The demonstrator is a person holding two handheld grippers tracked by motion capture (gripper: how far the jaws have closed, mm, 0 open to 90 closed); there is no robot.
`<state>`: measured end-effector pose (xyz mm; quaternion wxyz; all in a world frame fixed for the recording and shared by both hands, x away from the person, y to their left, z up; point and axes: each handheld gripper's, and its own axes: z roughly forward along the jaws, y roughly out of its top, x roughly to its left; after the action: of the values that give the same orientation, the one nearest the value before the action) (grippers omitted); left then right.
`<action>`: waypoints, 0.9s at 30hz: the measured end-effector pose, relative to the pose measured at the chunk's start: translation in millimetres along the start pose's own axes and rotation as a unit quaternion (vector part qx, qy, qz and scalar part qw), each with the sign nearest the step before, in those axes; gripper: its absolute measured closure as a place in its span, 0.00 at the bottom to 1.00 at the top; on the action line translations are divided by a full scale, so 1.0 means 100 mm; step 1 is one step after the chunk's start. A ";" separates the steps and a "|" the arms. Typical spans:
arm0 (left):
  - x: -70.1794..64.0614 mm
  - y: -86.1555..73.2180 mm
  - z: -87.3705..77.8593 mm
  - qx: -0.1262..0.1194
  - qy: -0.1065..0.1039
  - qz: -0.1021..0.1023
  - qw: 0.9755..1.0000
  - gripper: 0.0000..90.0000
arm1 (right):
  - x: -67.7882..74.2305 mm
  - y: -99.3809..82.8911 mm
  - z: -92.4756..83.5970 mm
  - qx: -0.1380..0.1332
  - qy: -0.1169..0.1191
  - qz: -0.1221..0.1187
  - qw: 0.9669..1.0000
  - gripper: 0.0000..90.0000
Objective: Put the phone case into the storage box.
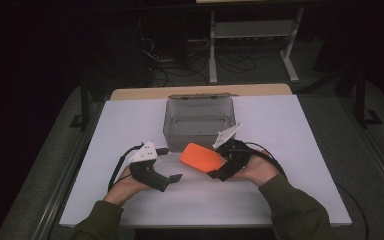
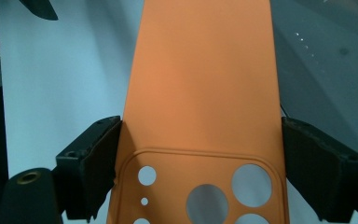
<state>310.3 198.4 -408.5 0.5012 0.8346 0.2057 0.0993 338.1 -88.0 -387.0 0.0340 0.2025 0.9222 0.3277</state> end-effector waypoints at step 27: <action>-0.03 0.10 0.24 0.007 -0.009 0.020 1.000 0.00 | -0.01 -0.01 -0.02 -0.002 0.000 0.001 1.000 0.16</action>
<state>318.6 173.9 -411.3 0.4953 0.8428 0.1851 0.1006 338.0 -90.1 -385.7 0.0339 0.2034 0.9212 0.3300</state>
